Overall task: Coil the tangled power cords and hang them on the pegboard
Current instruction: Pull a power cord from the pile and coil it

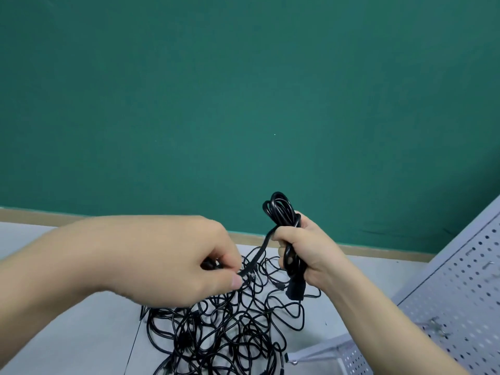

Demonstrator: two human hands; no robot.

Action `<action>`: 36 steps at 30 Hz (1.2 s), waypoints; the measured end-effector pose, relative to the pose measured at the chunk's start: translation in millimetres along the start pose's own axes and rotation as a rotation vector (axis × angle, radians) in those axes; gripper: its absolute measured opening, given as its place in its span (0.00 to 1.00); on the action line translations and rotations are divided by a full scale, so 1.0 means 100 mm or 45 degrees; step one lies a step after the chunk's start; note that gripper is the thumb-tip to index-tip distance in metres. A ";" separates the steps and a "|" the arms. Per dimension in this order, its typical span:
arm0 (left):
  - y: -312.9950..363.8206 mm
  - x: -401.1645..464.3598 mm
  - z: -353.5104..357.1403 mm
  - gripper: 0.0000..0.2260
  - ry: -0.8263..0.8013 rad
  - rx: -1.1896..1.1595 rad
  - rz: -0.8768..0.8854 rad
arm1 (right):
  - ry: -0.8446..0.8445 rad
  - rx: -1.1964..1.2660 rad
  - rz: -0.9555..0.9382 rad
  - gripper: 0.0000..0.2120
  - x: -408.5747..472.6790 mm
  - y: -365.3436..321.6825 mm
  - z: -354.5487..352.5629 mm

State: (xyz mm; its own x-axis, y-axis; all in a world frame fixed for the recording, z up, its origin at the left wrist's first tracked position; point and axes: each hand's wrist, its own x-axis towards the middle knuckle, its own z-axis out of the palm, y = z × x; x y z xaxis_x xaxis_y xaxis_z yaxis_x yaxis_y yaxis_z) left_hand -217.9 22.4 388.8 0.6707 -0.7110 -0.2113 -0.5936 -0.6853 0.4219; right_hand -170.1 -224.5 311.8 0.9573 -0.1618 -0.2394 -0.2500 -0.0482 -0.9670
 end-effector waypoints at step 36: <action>-0.76 0.43 0.23 0.20 0.248 -0.941 0.082 | -0.217 -0.260 -0.660 0.11 -0.64 -0.26 0.44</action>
State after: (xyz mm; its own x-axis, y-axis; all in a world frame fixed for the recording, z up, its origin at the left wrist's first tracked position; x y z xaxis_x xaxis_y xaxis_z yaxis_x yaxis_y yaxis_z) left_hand -153.8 40.3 327.2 0.7520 -0.6582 -0.0362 -0.2283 -0.3115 0.9224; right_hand -218.2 -169.4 348.9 0.9678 0.0941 0.2337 0.2507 -0.2706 -0.9295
